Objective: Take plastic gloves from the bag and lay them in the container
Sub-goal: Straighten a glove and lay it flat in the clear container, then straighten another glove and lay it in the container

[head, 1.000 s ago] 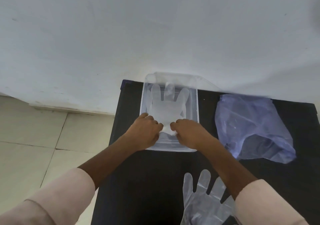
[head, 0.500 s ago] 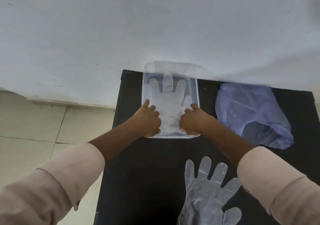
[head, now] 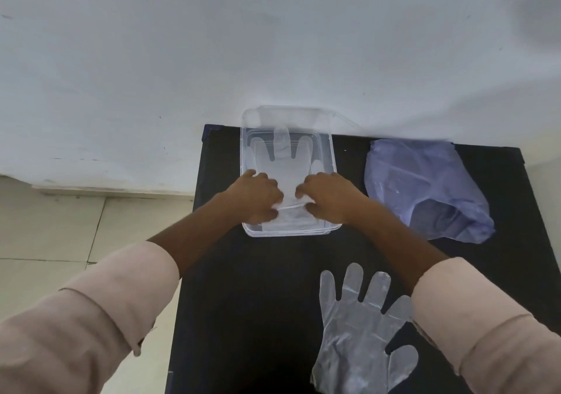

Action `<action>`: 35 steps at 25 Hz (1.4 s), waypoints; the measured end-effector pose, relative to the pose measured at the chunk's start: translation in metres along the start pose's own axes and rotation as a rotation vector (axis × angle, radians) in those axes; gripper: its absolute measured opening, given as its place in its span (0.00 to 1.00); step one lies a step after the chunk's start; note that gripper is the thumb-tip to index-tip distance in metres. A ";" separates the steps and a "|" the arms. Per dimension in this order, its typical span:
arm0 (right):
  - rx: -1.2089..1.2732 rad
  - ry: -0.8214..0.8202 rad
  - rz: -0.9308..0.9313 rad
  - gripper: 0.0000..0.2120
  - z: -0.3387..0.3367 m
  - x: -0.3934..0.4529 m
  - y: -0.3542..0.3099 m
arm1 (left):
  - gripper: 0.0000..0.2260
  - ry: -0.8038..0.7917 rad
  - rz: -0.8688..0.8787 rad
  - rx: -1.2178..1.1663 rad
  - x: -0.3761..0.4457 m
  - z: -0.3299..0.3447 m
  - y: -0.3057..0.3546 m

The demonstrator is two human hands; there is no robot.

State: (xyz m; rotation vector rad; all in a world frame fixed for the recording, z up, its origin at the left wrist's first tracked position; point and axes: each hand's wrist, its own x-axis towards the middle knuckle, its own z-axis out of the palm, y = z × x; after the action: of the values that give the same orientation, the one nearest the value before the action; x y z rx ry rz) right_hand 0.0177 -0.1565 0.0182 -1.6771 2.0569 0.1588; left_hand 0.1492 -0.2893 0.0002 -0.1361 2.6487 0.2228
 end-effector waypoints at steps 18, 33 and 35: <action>1.359 0.442 0.422 0.07 0.038 -0.186 0.005 | 0.09 0.306 -0.270 -1.387 -0.052 -0.014 0.181; 0.260 0.099 0.245 0.24 0.249 -0.310 -0.060 | 0.06 0.122 -0.439 -1.415 -0.100 0.119 0.266; 0.222 0.104 0.241 0.22 0.265 -0.310 -0.061 | 0.06 0.122 -0.467 -1.412 -0.106 0.128 0.262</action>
State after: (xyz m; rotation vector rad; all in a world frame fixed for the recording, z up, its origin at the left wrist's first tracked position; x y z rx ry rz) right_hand 0.1935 0.2066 -0.0686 -1.3297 2.2577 -0.0786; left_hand 0.2651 -0.0023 -0.0275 -1.1745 1.9444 1.8478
